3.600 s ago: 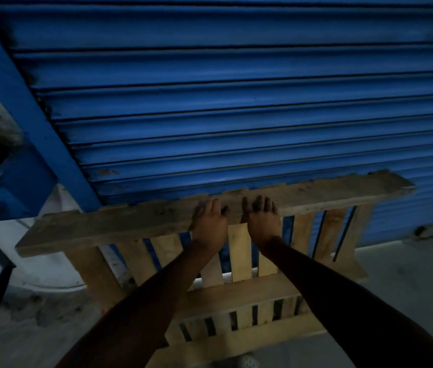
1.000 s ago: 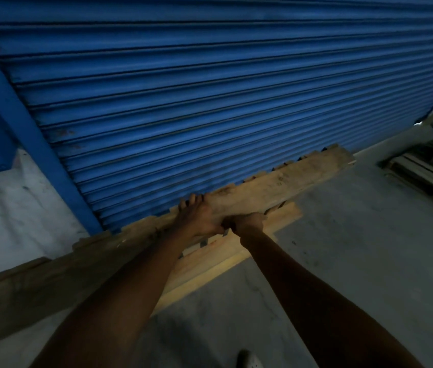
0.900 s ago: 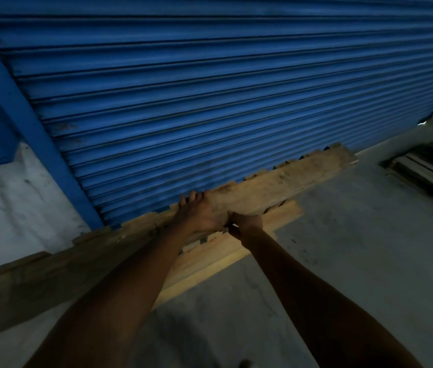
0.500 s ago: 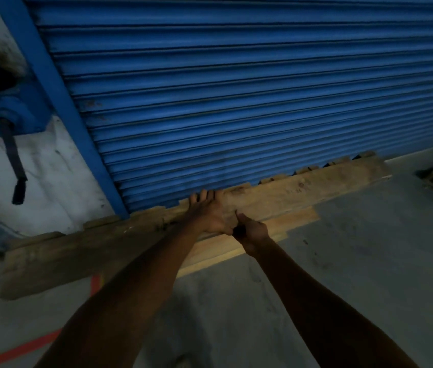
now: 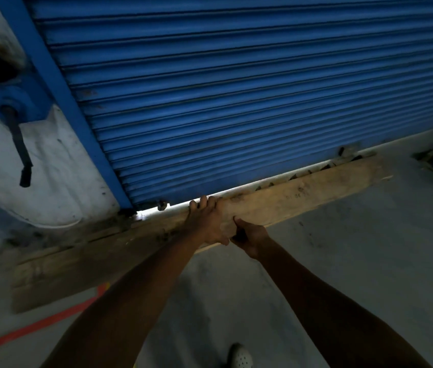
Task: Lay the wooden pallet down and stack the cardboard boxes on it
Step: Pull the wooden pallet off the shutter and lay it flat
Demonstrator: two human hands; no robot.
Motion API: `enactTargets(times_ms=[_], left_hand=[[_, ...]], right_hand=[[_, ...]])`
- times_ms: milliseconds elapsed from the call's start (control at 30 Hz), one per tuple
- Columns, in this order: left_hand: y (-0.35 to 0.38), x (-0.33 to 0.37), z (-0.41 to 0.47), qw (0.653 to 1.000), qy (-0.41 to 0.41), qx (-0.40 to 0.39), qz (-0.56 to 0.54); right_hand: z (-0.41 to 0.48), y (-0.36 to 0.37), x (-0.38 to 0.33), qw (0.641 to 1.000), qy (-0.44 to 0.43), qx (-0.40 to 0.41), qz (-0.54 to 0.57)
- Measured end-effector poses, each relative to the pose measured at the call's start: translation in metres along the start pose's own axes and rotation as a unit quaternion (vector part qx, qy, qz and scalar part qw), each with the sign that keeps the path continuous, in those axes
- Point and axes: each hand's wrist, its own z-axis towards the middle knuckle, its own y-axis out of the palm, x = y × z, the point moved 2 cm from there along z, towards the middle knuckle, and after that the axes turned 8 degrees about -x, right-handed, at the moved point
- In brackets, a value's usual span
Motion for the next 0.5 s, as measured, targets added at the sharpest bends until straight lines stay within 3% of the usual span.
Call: enactTargets(times_ms=[500], left_hand=[[0.072,0.070,-0.082,1.000,0.023,0.007,-0.006]], right_hand=[[-0.083,-0.072,0.070,1.000,-0.005,0.019,0.018]])
